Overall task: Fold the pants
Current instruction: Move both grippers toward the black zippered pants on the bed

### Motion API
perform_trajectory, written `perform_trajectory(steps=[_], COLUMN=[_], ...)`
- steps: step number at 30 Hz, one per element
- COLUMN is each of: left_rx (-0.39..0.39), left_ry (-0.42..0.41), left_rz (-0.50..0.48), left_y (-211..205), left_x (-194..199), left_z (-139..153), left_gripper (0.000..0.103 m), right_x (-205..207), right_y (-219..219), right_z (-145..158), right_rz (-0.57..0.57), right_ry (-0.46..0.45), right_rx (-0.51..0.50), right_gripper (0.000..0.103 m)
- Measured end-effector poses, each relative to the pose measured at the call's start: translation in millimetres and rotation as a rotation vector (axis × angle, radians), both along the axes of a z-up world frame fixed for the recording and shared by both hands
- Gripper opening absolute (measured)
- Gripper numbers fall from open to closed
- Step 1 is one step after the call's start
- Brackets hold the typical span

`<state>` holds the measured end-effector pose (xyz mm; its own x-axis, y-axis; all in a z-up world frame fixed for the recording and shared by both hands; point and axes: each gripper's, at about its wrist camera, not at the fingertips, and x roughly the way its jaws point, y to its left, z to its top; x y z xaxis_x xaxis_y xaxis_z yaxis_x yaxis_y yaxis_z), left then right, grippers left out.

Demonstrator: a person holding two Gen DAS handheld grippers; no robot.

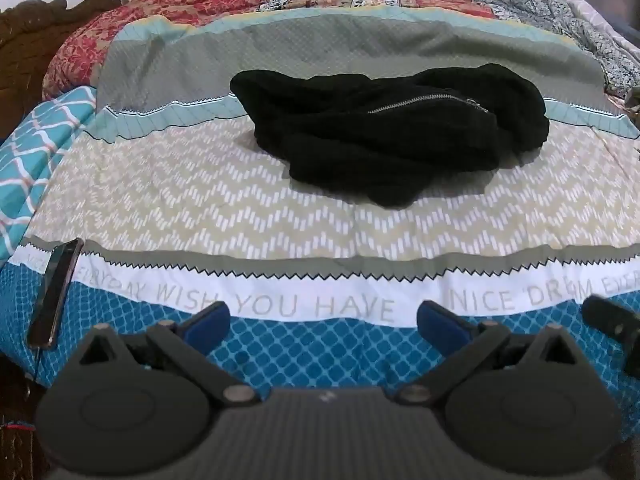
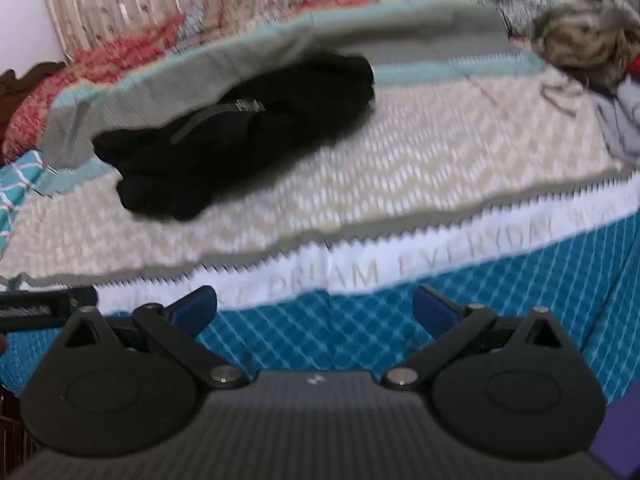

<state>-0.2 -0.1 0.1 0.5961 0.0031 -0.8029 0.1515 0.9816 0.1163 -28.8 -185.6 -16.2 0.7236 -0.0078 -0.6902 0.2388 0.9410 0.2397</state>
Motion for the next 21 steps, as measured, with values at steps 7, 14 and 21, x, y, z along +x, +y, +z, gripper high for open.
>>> perform_trajectory(steps=[7,14,21], left_rx=[-0.006,-0.004,-0.101], left_ry=[0.003,-0.034,0.038], left_rz=[-0.020,-0.032,-0.040], left_y=[-2,-5,2], left_x=[-9,-26,-25], left_z=[5,23,17], left_gripper=[0.103,0.103,0.103], right_x=[-3,-14,-13], right_y=[8,13,11], right_z=[22,32,26], right_rz=[0.034,0.047,0.044], right_ry=[-0.061,-0.114,-0.102], right_rx=[-0.035,-0.083,-0.059], right_gripper=[0.103,0.103,0.103])
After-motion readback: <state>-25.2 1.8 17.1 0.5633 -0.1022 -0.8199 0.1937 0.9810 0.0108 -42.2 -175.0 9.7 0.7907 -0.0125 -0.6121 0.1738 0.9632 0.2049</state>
